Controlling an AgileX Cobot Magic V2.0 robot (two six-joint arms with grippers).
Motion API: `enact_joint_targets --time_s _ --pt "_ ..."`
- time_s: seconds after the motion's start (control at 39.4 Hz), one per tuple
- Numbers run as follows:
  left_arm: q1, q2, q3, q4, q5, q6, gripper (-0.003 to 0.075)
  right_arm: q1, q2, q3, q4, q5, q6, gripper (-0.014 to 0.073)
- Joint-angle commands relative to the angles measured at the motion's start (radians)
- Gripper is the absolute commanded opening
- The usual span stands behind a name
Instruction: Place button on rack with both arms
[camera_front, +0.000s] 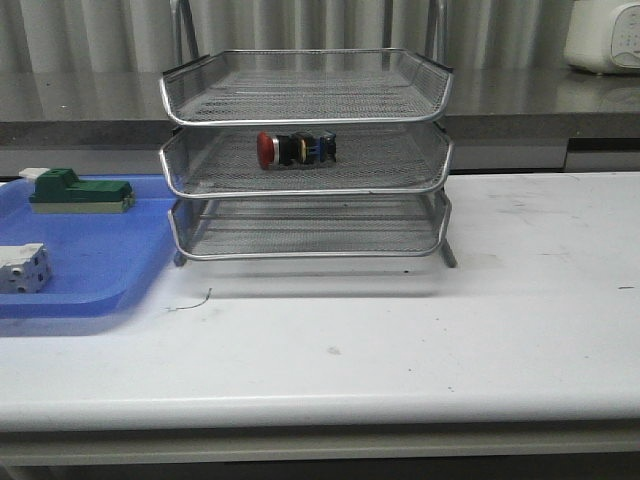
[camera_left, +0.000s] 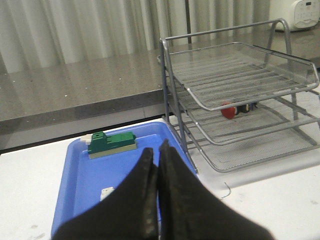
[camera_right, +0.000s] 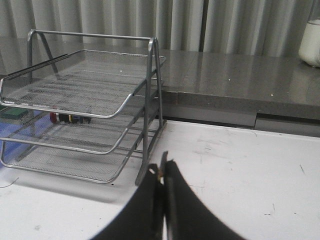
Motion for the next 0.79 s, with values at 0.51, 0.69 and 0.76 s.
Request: enact_joint_targets --time_s 0.51,0.69,0.76 --pt "0.167 -0.023 0.338 0.085 -0.349 -0.176 -0.0019 -0.009 0.012 -0.024 0.007 -0.082 -0.004 -0.0111" --pt "0.167 -0.023 0.350 0.079 -0.362 -0.176 -0.0019 -0.009 0.012 -0.024 0.007 -0.082 -0.004 -0.0111" --pt "0.167 -0.023 0.350 0.079 -0.362 -0.176 -0.0019 -0.009 0.012 -0.024 0.007 -0.082 -0.004 -0.0111"
